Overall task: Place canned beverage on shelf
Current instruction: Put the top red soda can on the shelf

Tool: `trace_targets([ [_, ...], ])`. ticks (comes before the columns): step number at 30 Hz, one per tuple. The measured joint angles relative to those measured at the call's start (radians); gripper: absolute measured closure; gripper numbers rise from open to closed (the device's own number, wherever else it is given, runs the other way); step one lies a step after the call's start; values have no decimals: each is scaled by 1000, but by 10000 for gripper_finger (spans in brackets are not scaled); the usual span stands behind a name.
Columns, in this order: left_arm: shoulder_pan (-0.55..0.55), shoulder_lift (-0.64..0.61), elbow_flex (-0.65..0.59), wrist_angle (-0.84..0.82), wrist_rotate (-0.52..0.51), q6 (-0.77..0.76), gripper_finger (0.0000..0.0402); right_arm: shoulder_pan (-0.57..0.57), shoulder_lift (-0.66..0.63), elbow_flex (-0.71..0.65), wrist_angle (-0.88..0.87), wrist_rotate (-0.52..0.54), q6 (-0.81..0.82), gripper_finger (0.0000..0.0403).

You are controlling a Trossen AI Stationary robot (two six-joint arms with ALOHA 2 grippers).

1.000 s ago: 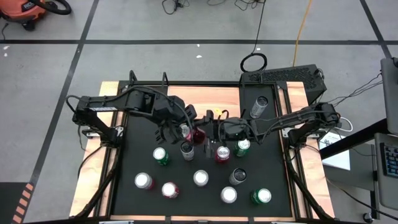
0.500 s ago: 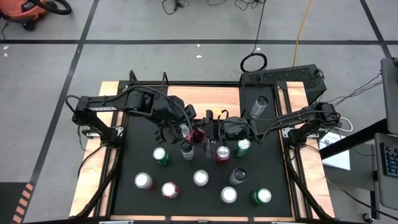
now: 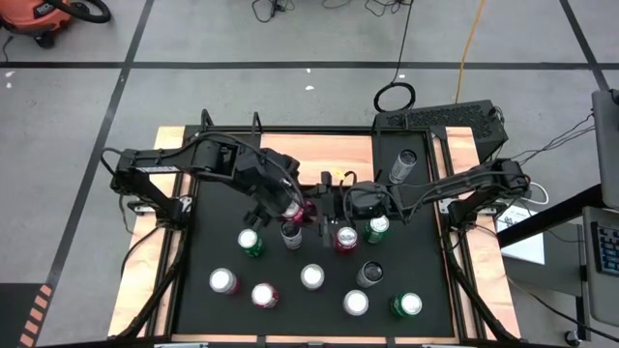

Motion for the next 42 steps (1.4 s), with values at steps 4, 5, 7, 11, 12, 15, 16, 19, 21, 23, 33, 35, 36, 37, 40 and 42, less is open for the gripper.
trace_targets([
  [4,0,-3,0,6,-1,-63,10,0,0,0,6,2,1,139],
  [5,0,-5,0,7,-2,-85,12,0,0,0,9,3,2,139],
  [7,0,-9,0,6,-8,-137,13,0,0,0,11,10,3,139],
  [11,1,-23,0,3,-13,-254,13,0,-12,2,-1,50,3,139],
  [12,2,-28,0,5,-14,-283,13,0,-18,2,-17,57,3,139],
  [15,2,-39,1,25,-40,-426,13,2,-40,1,-64,81,3,137],
  [16,2,-42,3,38,-56,-471,13,2,-51,0,-91,85,3,137],
  [19,-2,-54,3,29,-105,-533,13,7,-84,0,-147,126,5,137],
  [21,-5,-57,3,29,-149,-542,13,16,-106,0,-203,167,7,137],
  [23,-13,-64,3,28,-205,-558,13,27,-128,0,-249,211,13,137],
  [33,-95,-69,-11,95,-486,-610,13,61,-241,1,-613,260,144,137],
  [35,-112,-70,-38,142,-515,-610,13,66,-243,1,-652,263,186,136],
  [36,-120,-68,-51,160,-533,-610,13,68,-243,1,-657,262,203,136],
  [37,-128,-67,-63,174,-554,-611,13,72,-243,1,-658,265,221,136],
  [40,-152,-69,-105,216,-630,-628,13,80,-228,1,-635,314,271,136],
  [42,-163,-69,-144,250,-665,-637,13,87,-217,1,-624,343,291,136],
])
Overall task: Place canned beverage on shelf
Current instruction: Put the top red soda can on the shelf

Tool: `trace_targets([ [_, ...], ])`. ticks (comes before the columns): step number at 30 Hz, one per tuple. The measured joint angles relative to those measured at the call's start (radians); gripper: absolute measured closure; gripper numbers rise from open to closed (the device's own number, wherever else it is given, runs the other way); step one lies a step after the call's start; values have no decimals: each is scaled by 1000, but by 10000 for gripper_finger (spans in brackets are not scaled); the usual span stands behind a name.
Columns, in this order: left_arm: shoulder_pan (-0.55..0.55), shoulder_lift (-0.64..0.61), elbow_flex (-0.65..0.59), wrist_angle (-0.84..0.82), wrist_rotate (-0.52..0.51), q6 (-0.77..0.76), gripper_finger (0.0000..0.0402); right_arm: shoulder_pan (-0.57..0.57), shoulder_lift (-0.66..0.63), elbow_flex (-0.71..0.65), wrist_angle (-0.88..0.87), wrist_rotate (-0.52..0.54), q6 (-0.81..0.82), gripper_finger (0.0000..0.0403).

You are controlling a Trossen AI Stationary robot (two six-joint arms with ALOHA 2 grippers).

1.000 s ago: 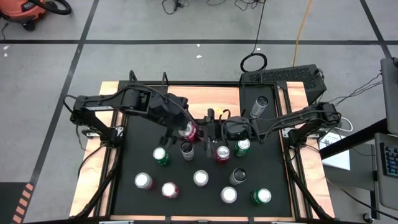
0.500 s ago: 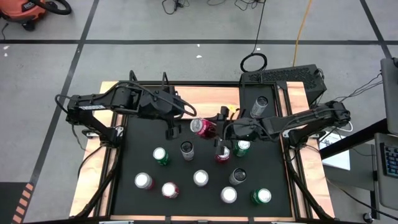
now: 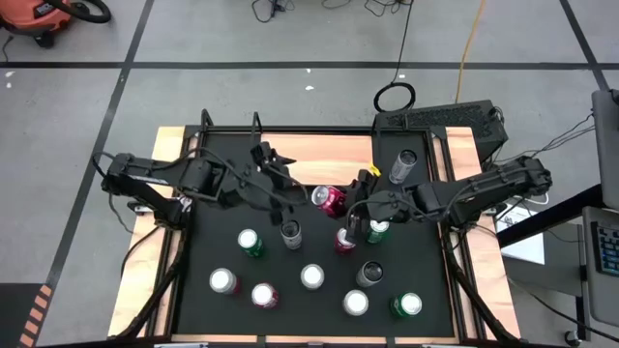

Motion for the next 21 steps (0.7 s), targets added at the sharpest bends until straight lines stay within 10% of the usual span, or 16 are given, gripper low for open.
trace_targets([
  [8,-74,-6,-142,32,-92,-59,13,26,60,-5,114,76,7,136],
  [21,-119,-5,-212,148,-227,-89,13,63,123,-207,778,315,-60,135],
])
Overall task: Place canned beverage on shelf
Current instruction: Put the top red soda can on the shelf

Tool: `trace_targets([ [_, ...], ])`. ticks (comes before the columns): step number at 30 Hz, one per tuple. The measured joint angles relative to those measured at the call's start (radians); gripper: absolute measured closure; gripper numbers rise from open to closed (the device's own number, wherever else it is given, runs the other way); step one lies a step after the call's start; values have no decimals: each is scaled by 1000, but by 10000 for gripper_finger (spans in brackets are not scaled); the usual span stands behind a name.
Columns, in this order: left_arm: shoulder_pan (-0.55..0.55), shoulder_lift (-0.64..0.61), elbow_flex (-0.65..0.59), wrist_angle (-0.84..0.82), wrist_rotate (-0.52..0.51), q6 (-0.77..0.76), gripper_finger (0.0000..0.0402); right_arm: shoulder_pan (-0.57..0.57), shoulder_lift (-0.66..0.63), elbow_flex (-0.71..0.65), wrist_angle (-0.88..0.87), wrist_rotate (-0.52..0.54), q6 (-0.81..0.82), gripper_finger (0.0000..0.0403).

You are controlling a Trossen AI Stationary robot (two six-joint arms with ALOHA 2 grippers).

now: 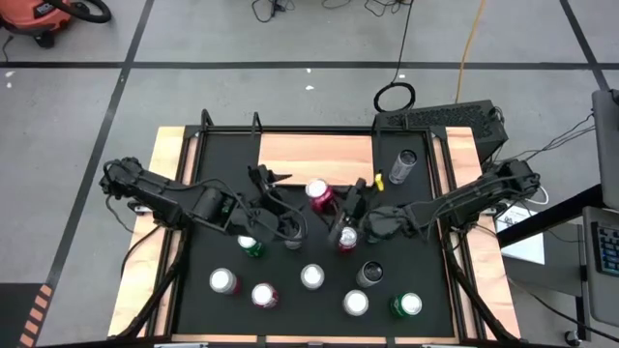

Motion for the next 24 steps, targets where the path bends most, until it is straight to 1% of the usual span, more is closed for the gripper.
trace_targets([
  [2,0,11,0,36,5,-12,13,0,3,0,64,22,-59,135],
  [5,-1,32,0,48,6,-28,13,0,1,-2,160,61,-154,135],
  [9,-20,33,-2,38,-15,-89,13,0,-33,-2,216,82,-259,135],
  [12,-46,32,-45,42,-85,-100,13,0,-72,-2,183,82,-309,135],
  [14,-58,27,-87,73,-133,-98,13,5,-108,-2,125,81,-329,135],
  [15,-58,25,-106,112,-150,-89,13,7,-129,-2,84,82,-333,135],
  [17,-46,23,-148,244,-144,-39,13,15,-178,-2,-22,81,-318,135],
  [19,-21,23,-182,373,-59,40,13,25,-230,-3,-135,80,-277,135],
  [20,-6,24,-199,451,8,85,13,29,-255,-9,-168,77,-254,135],
  [22,27,23,-229,596,160,174,13,39,-306,-38,-199,77,-218,135],
  [23,42,23,-239,644,224,201,13,44,-329,-59,-196,77,-197,135],
  [24,57,23,-247,679,266,220,13,47,-349,-85,-179,77,-172,135],
])
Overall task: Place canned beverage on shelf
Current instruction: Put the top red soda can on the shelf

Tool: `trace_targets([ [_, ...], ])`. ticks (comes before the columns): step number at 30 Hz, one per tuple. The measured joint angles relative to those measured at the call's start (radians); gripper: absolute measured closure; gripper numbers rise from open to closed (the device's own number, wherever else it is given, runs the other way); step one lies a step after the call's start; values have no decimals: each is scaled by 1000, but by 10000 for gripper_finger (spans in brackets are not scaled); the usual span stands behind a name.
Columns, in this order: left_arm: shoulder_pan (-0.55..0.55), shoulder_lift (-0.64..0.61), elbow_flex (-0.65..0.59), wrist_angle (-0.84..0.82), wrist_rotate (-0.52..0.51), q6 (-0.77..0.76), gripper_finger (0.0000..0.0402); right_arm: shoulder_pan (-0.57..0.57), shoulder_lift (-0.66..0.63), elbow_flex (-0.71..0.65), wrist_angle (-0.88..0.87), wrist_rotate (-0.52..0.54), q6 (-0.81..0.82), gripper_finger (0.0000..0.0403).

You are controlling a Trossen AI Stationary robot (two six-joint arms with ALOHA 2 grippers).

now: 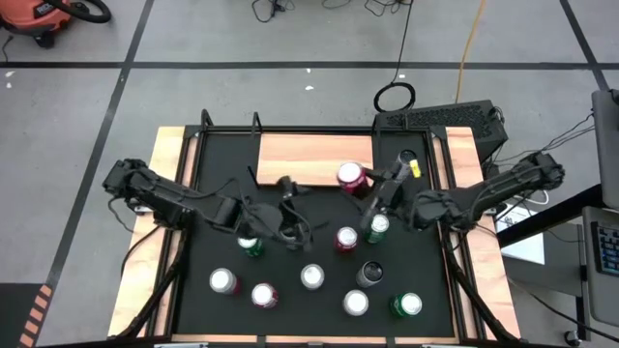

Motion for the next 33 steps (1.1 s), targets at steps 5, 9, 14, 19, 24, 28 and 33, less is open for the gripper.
trace_targets([
  [5,81,0,-30,71,20,-29,13,0,-38,-170,289,42,64,135],
  [9,119,6,-78,194,107,-99,13,-22,6,-265,601,70,25,135],
  [14,133,8,-122,274,156,-153,13,-47,60,-285,726,51,0,135],
  [19,137,8,-123,282,159,-185,13,-61,85,-285,735,48,17,135],
  [24,158,8,-123,264,158,-209,13,-68,101,-285,744,49,43,135],
  [28,170,8,-123,207,167,-209,13,-69,117,-284,751,41,51,135],
  [33,191,8,-123,134,180,-230,13,-79,135,-284,758,-6,63,135],
])
